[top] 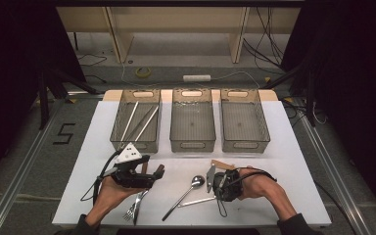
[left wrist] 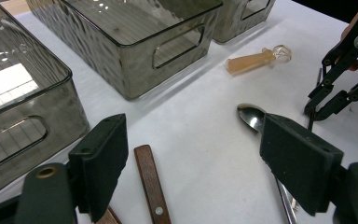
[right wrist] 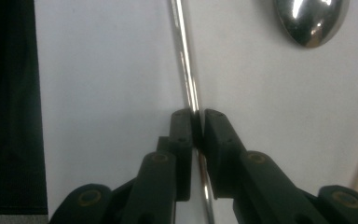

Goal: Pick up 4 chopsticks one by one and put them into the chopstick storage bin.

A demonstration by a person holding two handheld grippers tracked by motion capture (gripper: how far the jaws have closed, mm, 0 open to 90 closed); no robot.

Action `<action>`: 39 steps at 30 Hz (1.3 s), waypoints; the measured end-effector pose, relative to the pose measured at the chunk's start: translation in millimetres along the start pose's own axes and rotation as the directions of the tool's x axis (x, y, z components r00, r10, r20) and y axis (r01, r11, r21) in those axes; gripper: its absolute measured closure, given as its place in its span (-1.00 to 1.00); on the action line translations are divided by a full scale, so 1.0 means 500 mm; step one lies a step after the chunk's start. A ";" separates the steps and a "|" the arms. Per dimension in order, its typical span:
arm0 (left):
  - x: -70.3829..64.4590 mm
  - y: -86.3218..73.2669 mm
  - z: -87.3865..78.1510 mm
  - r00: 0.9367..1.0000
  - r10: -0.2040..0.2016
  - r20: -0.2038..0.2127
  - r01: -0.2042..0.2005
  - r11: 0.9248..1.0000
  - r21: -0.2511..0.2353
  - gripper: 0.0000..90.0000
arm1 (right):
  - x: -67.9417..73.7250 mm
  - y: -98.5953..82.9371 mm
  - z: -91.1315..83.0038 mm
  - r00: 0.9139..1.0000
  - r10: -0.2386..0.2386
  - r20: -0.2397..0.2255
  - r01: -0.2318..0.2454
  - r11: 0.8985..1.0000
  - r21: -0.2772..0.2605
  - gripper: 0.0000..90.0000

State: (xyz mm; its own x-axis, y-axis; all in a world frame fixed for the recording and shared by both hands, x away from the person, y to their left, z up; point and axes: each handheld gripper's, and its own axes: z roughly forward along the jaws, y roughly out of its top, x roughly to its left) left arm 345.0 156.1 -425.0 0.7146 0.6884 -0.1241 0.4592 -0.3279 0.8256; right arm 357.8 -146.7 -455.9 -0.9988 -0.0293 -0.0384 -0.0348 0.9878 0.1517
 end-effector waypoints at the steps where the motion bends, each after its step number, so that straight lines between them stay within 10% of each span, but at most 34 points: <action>1: -0.001 0.000 0.000 1.000 -0.002 0.003 0.002 1.000 0.000 -0.49 | 0.001 0.000 -0.002 1.000 -0.007 -0.005 0.007 1.000 0.010 0.84; 15: -0.007 -0.003 0.009 0.999 0.020 0.030 -0.021 0.999 0.031 -0.47 | 0.008 -0.014 -0.008 0.996 -0.088 -0.033 0.088 0.996 0.000 0.92; 39: -0.075 -0.009 0.051 0.986 0.103 0.130 -0.117 0.988 0.105 -0.48 | 0.015 -0.030 -0.080 0.995 -0.083 0.050 0.089 0.985 -0.146 0.93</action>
State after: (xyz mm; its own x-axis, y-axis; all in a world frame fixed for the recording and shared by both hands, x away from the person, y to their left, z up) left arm 329.8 115.3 -438.0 0.8205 0.5612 -0.1090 0.4253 -0.4718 0.7724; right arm 349.7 -167.6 -419.1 -0.9896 -0.1032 -0.1006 -0.1284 0.9482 0.2907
